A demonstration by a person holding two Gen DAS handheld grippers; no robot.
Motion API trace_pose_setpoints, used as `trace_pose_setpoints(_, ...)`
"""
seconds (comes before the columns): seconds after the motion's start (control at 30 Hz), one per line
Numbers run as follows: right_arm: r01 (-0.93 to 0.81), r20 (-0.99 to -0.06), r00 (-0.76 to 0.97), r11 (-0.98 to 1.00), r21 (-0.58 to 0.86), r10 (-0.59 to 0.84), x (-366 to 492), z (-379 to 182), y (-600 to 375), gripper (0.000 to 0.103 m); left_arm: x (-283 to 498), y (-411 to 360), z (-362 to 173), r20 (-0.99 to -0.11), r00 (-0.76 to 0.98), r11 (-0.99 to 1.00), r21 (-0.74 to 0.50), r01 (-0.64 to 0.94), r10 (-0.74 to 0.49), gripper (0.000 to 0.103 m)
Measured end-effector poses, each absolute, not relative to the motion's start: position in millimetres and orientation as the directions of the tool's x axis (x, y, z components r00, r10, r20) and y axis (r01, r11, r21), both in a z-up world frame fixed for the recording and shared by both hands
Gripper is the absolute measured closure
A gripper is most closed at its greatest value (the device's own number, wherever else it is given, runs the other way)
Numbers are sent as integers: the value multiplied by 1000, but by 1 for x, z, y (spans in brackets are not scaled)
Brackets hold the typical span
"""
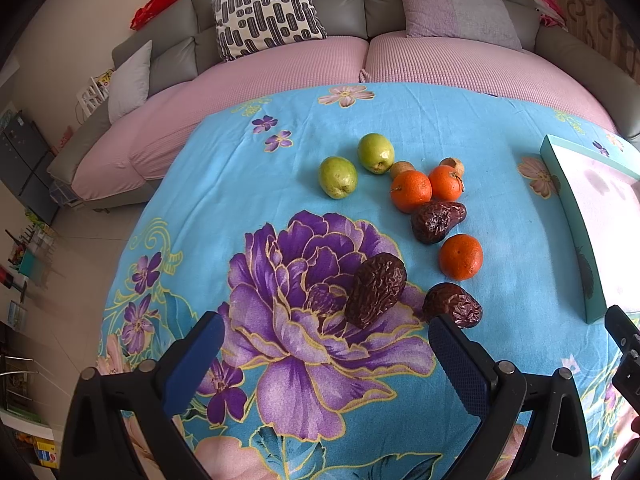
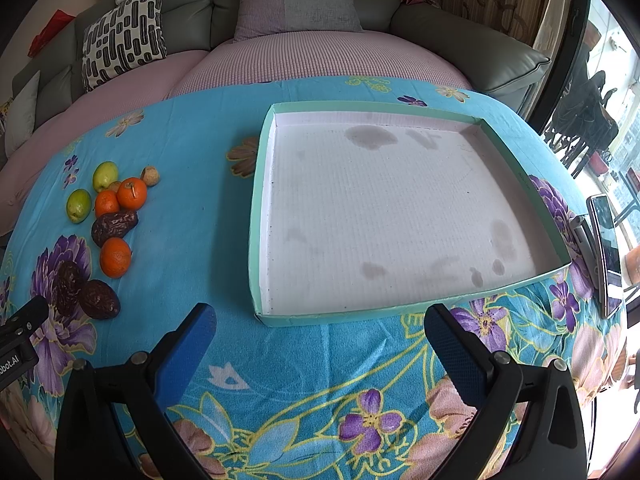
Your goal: Organize fruits
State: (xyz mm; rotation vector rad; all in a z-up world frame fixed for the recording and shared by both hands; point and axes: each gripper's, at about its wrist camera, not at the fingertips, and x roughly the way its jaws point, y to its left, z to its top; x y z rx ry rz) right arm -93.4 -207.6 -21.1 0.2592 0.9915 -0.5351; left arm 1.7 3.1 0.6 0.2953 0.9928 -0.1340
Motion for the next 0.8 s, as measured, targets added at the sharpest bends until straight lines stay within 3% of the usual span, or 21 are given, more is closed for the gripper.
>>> trace_pose_setpoints(0.37,537,-847,433,843,-32,-308,-92,-21,-209,0,3,8,3,-840,542,956,164,243,6,0)
trace_pose_setpoints(0.8,531,-823,477,847,-10,-309,-93,-13,-207,0,20,19,8,-836,528,965,-8,261,-150,0)
